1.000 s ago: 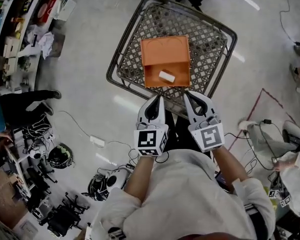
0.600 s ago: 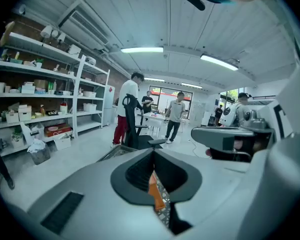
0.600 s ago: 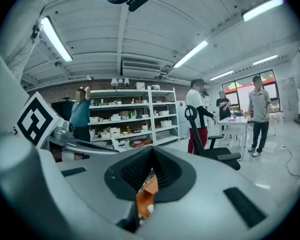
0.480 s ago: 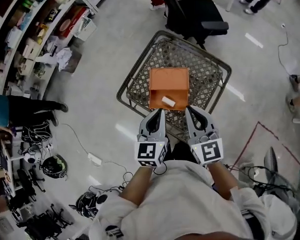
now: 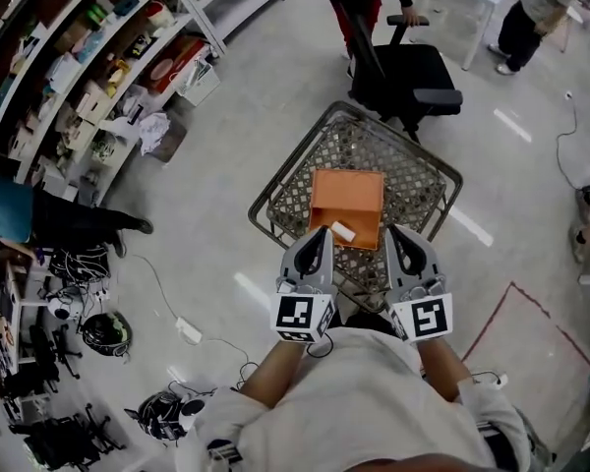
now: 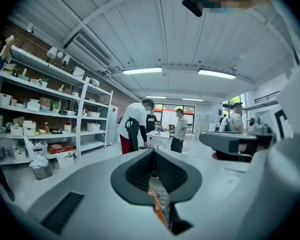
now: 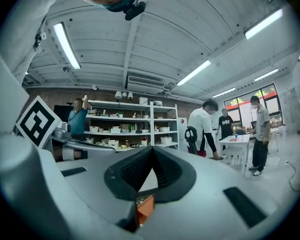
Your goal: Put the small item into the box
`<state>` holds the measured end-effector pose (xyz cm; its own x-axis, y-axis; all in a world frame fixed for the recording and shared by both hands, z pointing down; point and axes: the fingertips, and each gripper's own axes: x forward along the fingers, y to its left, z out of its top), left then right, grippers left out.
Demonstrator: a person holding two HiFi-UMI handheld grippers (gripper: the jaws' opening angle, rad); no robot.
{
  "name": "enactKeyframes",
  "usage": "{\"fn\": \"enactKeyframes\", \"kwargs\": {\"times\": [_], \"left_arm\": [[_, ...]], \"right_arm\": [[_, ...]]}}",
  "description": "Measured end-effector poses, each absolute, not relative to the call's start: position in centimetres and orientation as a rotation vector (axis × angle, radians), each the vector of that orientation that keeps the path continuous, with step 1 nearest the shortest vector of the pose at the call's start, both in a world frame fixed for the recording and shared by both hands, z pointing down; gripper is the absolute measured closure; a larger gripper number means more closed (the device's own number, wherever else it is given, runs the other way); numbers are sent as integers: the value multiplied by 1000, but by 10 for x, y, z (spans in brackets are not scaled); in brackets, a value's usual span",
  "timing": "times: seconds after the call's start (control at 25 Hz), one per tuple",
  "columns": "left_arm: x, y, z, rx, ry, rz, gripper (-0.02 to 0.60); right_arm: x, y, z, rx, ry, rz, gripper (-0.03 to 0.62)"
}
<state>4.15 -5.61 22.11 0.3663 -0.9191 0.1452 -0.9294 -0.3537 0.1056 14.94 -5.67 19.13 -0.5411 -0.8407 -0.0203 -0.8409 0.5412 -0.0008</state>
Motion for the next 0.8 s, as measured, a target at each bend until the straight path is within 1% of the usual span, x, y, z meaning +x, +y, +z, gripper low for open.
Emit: {"fn": "enactKeyframes", "kwargs": {"times": [0.36,0.8], "left_arm": [[39,-73,189,2480,-1690,26,574],[33,-59,185,2520,-1673,6,575]], "right_arm": [[146,-67,168,-1498,2734,70,591],[130,-50,173,-1504,2750,93,591]]}}
